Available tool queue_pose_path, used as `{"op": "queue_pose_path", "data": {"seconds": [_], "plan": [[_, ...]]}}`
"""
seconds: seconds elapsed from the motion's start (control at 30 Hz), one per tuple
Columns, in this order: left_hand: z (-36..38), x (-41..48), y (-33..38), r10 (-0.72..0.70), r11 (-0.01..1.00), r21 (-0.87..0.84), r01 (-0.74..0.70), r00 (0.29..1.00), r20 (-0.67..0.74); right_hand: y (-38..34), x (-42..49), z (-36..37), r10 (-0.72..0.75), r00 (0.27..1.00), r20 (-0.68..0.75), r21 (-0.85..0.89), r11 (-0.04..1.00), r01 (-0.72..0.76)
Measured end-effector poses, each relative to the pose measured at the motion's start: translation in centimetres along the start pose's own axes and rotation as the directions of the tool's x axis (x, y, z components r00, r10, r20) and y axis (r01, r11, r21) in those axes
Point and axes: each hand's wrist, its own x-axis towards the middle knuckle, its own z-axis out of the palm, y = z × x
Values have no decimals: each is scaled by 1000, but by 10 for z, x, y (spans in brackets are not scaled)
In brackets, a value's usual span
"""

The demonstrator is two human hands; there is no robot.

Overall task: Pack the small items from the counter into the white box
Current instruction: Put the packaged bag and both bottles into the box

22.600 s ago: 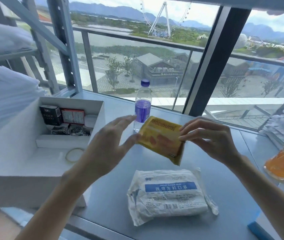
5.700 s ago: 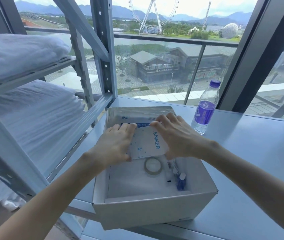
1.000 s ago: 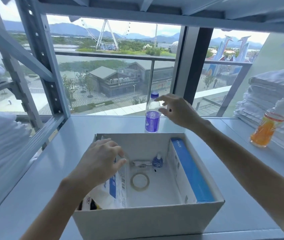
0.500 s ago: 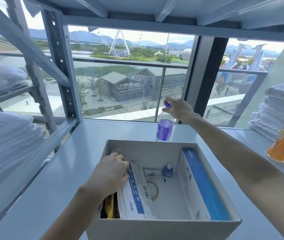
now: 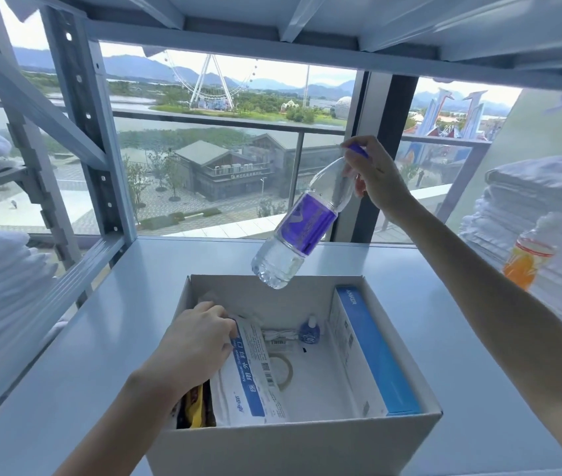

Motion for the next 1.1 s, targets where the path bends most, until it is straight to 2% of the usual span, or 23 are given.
{"op": "queue_pose_path", "data": {"seconds": [0.13, 0.27, 0.47, 0.53, 0.67, 0.83, 0.97, 1.1], "plan": [[-3, -3, 1, -10, 1000, -27, 10, 1000, -15, -10, -22, 10, 19, 985, 173, 88, 996, -34], [-8, -15, 6, 14, 1000, -26, -15, 998, -56, -8, -43, 19, 51, 950, 307, 52, 996, -71], [-17, -24, 0, 237, 970, -72, -233, 970, 52, 7, -67, 27, 172, 847, 502, -23, 982, -186], [-23, -24, -2, 268, 961, -91, -261, 961, 72, 10, -71, 28, 183, 836, 517, -43, 981, -189], [-32, -22, -4, 255, 965, -122, -233, 945, 207, 4, -73, 21, 162, 819, 550, -69, 986, -149], [-16, -9, -2, 264, 962, 1, -274, 929, 260, 0, -78, 12, 135, 801, 583, -76, 991, -111], [-4, 1, -6, 281, 952, 61, -301, 934, 221, 1, -84, 8, 83, 799, 595, 28, 992, -124], [-5, 7, -10, 268, 951, 121, -286, 952, 145, 2, -88, 10, 91, 764, 638, 12, 992, -129]]}}
